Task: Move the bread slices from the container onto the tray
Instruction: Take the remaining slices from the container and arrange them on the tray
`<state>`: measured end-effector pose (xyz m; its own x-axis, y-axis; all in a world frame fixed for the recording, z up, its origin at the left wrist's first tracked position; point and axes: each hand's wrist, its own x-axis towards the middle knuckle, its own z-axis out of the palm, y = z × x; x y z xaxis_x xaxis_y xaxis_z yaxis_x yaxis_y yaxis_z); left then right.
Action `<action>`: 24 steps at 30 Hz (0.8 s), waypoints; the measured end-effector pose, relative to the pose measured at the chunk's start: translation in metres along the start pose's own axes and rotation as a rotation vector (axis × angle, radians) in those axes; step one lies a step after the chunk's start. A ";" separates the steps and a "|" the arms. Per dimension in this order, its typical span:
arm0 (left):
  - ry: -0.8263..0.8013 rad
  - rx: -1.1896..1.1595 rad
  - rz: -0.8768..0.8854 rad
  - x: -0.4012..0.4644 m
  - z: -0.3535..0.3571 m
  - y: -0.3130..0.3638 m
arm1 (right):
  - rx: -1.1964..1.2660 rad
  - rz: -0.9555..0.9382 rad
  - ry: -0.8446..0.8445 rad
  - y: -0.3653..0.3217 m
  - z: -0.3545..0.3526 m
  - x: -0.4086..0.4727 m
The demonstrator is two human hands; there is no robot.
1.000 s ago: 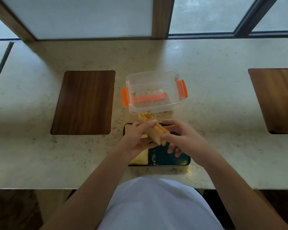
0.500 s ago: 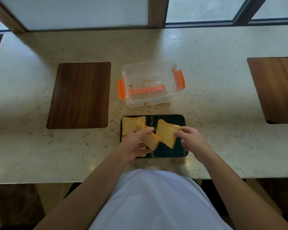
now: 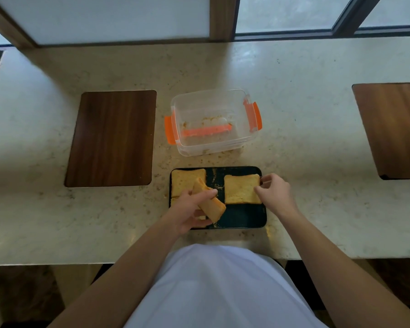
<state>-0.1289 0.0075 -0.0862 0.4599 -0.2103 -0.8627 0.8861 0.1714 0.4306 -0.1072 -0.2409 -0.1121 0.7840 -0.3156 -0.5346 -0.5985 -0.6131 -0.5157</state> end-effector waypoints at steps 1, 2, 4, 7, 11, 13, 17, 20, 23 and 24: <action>-0.003 0.020 -0.002 0.000 0.001 0.000 | -0.139 -0.054 0.038 0.002 0.002 -0.004; -0.010 0.039 -0.004 0.001 0.002 0.000 | -0.246 -0.112 0.070 0.004 0.003 -0.007; -0.027 0.064 -0.007 0.001 0.004 0.000 | -0.375 -0.241 0.111 0.006 0.006 -0.010; -0.034 0.062 -0.007 0.001 0.006 -0.001 | -0.570 -0.435 0.060 0.002 0.012 -0.011; -0.025 0.057 -0.003 0.000 0.006 0.000 | -0.815 -0.471 -0.083 -0.005 0.017 -0.005; -0.035 0.051 0.004 -0.001 0.003 0.002 | -0.865 -0.489 -0.090 -0.006 0.018 0.000; -0.050 0.040 0.014 -0.004 -0.001 0.004 | -0.908 -0.528 -0.101 -0.006 0.017 0.007; -0.059 0.030 0.016 -0.004 -0.002 0.003 | -0.914 -0.559 -0.105 -0.008 0.015 0.012; -0.068 0.039 0.016 -0.003 -0.004 0.000 | -0.931 -0.571 -0.090 -0.011 0.012 0.016; -0.070 0.040 0.014 -0.003 -0.004 0.000 | -0.934 -0.572 -0.075 -0.012 0.011 0.017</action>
<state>-0.1306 0.0120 -0.0845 0.4743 -0.2749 -0.8364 0.8803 0.1363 0.4544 -0.0881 -0.2311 -0.1224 0.8749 0.2153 -0.4337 0.2360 -0.9717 -0.0064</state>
